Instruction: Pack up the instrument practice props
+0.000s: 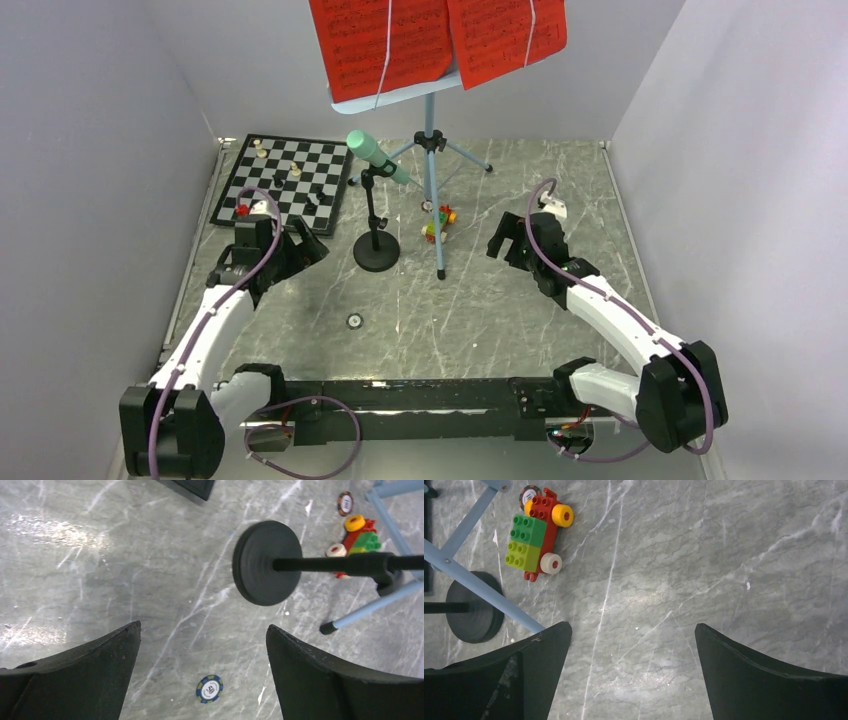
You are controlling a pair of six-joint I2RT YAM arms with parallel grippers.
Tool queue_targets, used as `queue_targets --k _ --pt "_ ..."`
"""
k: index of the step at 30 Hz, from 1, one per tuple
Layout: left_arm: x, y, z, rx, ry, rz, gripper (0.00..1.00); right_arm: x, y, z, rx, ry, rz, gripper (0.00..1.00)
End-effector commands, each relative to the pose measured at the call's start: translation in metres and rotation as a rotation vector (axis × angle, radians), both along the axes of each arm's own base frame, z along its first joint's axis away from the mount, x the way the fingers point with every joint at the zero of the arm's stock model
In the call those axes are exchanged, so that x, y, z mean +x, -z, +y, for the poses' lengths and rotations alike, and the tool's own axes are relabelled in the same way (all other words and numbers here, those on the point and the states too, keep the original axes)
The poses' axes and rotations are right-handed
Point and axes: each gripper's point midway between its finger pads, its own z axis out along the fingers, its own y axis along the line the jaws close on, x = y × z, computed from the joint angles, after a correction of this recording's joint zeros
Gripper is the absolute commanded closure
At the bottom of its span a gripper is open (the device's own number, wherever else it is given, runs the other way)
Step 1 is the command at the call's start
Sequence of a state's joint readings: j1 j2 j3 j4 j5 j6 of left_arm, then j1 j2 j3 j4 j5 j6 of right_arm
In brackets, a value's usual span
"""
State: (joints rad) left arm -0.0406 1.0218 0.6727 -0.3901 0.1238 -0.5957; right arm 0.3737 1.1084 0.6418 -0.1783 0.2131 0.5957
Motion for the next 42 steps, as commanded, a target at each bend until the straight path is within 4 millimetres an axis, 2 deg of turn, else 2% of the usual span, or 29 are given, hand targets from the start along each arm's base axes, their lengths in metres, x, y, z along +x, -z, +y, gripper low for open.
queue_targets --k 1,8,12,18,25,30,34,35,36,37,42 --pt "0.005 -0.033 -0.006 -0.007 0.009 -0.106 0.01 0.012 -0.031 0.01 0.044 -0.019 -0.045 0.0" --pt "0.002 -0.042 -0.004 -0.01 -0.008 -0.132 0.01 0.018 -0.054 -0.013 -0.041 0.07 -0.094 0.0" --pt "0.002 -0.046 -0.008 -0.023 0.013 -0.175 0.01 0.018 -0.061 -0.014 -0.08 0.051 -0.08 0.0" --pt "0.003 -0.059 -0.019 -0.031 0.09 -0.254 0.01 0.016 -0.067 0.01 0.029 -0.059 -0.146 0.0" --pt "0.013 -0.081 -0.048 -0.092 0.266 -0.376 0.02 0.02 -0.075 0.008 0.064 -0.027 -0.241 0.0" --pt "0.01 -0.094 -0.053 -0.106 0.296 -0.473 0.02 0.026 -0.071 0.033 0.123 -0.144 -0.276 0.0" --pt "0.01 -0.112 -0.065 -0.172 0.339 -0.659 0.01 0.021 -0.071 0.053 0.201 -0.237 -0.277 0.0" --pt "0.008 -0.111 -0.067 -0.186 0.348 -0.689 0.01 0.018 -0.071 0.058 0.203 -0.27 -0.27 0.0" --pt "0.007 -0.125 -0.069 -0.194 0.366 -0.781 0.01 0.017 -0.07 0.062 0.204 -0.299 -0.26 0.0" --pt "0.005 -0.131 -0.072 -0.194 0.388 -0.832 0.01 0.015 -0.069 0.065 0.205 -0.323 -0.246 0.0" --pt "-0.002 -0.164 -0.087 -0.078 0.513 -1.054 0.09 0.014 -0.062 0.071 0.226 -0.343 -0.214 0.0"
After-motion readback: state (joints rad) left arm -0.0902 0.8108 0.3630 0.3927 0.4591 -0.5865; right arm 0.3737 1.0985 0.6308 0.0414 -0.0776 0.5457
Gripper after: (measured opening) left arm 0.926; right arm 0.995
